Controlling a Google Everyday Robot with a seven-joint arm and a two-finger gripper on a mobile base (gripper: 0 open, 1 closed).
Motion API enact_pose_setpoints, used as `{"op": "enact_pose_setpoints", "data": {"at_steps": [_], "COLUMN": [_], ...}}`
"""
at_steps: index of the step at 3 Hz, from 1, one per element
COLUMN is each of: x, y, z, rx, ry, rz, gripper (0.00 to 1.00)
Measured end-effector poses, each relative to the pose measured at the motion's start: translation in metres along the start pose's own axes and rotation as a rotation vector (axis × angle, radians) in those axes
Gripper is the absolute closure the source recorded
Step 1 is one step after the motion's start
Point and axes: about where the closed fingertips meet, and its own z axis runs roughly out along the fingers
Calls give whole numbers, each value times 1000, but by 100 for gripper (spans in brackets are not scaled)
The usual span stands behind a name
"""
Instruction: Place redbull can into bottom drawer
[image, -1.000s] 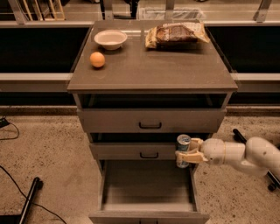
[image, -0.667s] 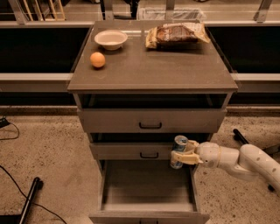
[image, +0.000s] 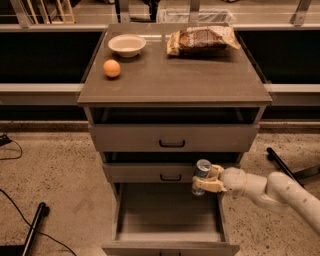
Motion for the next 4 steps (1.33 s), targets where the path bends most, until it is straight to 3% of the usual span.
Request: {"op": "enact_pose_setpoints", "data": {"at_steps": [1, 2, 3, 4], "x": [88, 140, 146, 193], "y": [-18, -26, -26, -26], "z": [13, 21, 23, 43], "rx": [38, 31, 30, -17], "ry": [20, 33, 30, 57], "rz": [-111, -210, -223, -177], "gripper": [100, 100, 100, 100]}}
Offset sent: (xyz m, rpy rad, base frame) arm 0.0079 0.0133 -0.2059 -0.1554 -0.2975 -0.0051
